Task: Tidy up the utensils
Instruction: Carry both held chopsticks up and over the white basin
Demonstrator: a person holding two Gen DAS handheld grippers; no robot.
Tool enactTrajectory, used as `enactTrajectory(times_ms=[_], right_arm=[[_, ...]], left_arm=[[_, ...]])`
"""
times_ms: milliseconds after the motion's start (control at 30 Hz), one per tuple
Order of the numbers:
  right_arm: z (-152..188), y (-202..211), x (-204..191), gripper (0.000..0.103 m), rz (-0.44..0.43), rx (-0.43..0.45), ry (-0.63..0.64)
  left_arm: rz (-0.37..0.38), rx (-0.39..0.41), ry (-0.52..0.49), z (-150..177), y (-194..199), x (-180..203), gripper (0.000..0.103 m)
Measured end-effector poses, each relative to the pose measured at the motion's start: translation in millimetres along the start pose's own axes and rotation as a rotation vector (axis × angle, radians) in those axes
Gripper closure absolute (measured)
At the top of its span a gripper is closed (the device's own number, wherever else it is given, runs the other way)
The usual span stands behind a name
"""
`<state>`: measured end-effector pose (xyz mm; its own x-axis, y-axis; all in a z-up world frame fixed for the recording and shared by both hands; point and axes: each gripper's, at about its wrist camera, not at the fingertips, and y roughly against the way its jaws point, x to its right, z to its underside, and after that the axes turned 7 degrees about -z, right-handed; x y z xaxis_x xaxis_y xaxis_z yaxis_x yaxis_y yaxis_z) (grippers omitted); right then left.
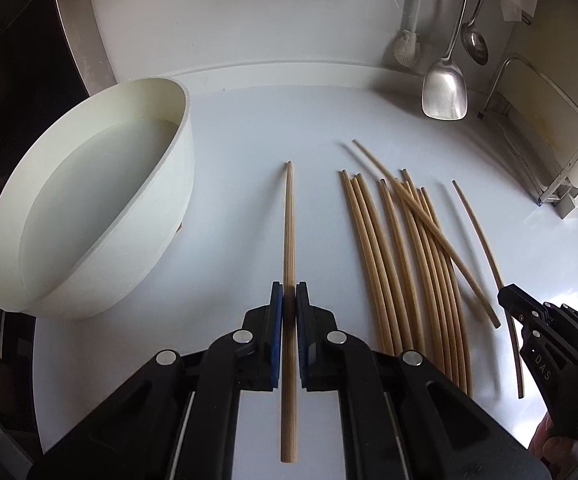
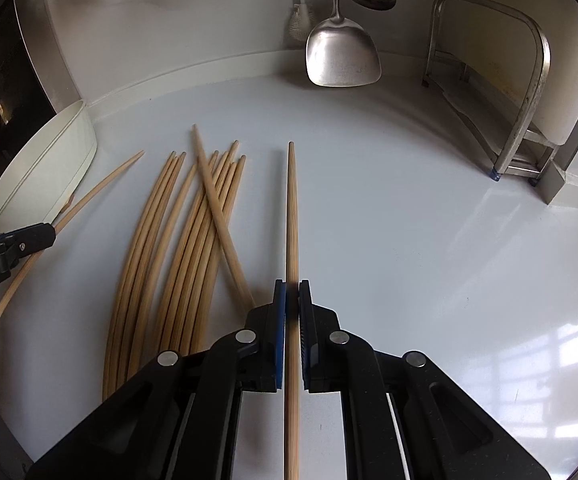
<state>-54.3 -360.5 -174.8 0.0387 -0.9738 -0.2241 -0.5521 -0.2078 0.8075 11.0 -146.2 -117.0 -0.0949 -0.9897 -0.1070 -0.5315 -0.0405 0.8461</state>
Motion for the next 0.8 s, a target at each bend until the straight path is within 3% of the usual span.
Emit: enactTrajectory(times_ms=[433, 633, 800], right_arm=[[-18.2, 61.1, -15.8, 0.097, -0.054, 0.043, 0.034], [-44.2, 81.4, -59.5, 0.097, -0.107, 0.055, 0.099], [-71.6, 82.2, -119.0, 0.097, -0.173, 0.087, 0.133]], left_arm=[[0.027, 0.063, 0.078, -12.7, 76.3, -32.9, 0.096], [0.012, 0.110, 0.127, -23.6, 107.6, -75.2, 0.096], [-0.007, 0.125, 0.163, -33.3, 108.8, -130.7, 0.096]])
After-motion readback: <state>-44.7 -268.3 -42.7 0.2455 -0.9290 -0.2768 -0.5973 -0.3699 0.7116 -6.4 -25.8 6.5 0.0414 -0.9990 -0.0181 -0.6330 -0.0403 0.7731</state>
